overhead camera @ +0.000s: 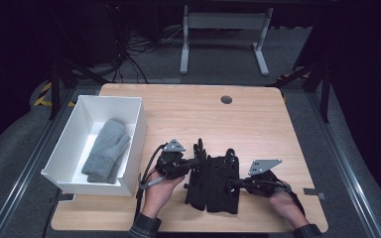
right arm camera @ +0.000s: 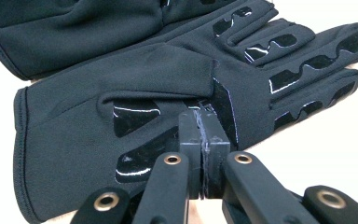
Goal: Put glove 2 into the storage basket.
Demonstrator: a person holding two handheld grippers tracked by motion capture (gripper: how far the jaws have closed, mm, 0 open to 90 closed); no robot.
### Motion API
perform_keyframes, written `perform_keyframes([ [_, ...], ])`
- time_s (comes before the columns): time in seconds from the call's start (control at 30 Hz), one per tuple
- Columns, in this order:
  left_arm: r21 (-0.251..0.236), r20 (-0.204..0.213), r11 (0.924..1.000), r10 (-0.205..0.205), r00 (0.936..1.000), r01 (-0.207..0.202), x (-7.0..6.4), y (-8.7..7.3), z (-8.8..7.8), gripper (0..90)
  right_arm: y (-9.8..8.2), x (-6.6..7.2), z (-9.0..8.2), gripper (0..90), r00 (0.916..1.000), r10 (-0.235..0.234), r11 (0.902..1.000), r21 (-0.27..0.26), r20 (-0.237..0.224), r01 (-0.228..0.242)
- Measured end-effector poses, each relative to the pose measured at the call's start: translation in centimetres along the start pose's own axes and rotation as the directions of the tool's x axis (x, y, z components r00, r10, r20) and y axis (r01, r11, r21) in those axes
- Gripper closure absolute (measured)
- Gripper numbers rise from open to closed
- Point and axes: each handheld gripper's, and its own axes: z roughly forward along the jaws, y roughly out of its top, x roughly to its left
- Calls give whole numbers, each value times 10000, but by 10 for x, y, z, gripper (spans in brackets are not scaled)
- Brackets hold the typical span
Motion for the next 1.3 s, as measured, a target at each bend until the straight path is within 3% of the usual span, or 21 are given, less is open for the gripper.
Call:
perform_keyframes([
  [0.53, 118, 350, 9997, 230, 9991, -235, -8, 12, 10, 881, 21, 7, 24, 900, 9995, -256, 9997, -61, -191, 255],
  [1.03, 520, 452, 9986, 2, 9990, -25, -2, 10, 30, 880, 42, 15, 48, 900, 9978, -529, 9985, -165, -387, 523],
  [1.3, 651, 469, 9978, -161, 9988, 130, 0, 7, 39, 880, 43, 14, 43, 900, 9979, -605, 9976, -338, -249, 597],
])
